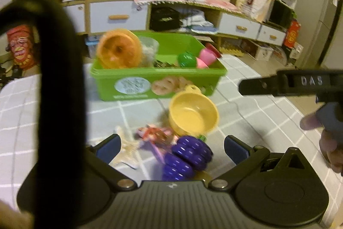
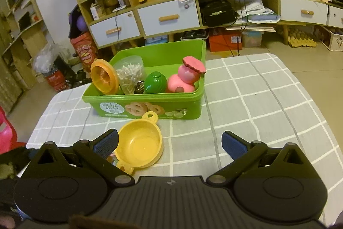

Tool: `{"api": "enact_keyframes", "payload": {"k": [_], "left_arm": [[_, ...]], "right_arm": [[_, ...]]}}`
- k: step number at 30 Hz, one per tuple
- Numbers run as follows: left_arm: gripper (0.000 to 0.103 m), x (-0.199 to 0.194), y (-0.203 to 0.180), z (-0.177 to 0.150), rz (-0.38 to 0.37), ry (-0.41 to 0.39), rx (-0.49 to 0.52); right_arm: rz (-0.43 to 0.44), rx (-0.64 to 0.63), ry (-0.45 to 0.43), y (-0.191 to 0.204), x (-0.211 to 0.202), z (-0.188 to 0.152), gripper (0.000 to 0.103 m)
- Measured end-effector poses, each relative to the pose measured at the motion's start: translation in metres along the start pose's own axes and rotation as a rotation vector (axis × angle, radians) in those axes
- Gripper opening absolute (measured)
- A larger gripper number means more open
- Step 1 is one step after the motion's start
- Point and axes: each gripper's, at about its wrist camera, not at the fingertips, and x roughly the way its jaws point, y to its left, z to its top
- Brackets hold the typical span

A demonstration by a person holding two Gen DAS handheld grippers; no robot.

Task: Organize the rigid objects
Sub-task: 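Move the left tool to the purple grapes while the right tool approaches the yellow bowl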

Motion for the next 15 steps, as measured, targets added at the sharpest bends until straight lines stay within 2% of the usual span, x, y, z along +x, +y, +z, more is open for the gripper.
{"api": "enact_keyframes", "payload": {"k": [9, 12, 14, 15], "left_arm": [[0.084, 0.018, -0.018, -0.012, -0.066, 0.054, 0.043], [0.075, 0.021, -0.022, -0.013, -0.095, 0.060, 0.045], [0.064, 0.021, -0.024, -0.012, -0.097, 0.061, 0.052], [0.054, 0.022, -0.025, -0.012, -0.099, 0.065, 0.054]], "right_arm": [[-0.007, -0.055, 0.036, 0.005, 0.007, -0.008, 0.101], [-0.008, -0.064, 0.040, 0.006, 0.008, -0.009, 0.101], [-0.009, -0.064, 0.043, 0.006, 0.010, -0.009, 0.101], [-0.010, -0.064, 0.045, 0.006, 0.010, -0.009, 0.101]]}}
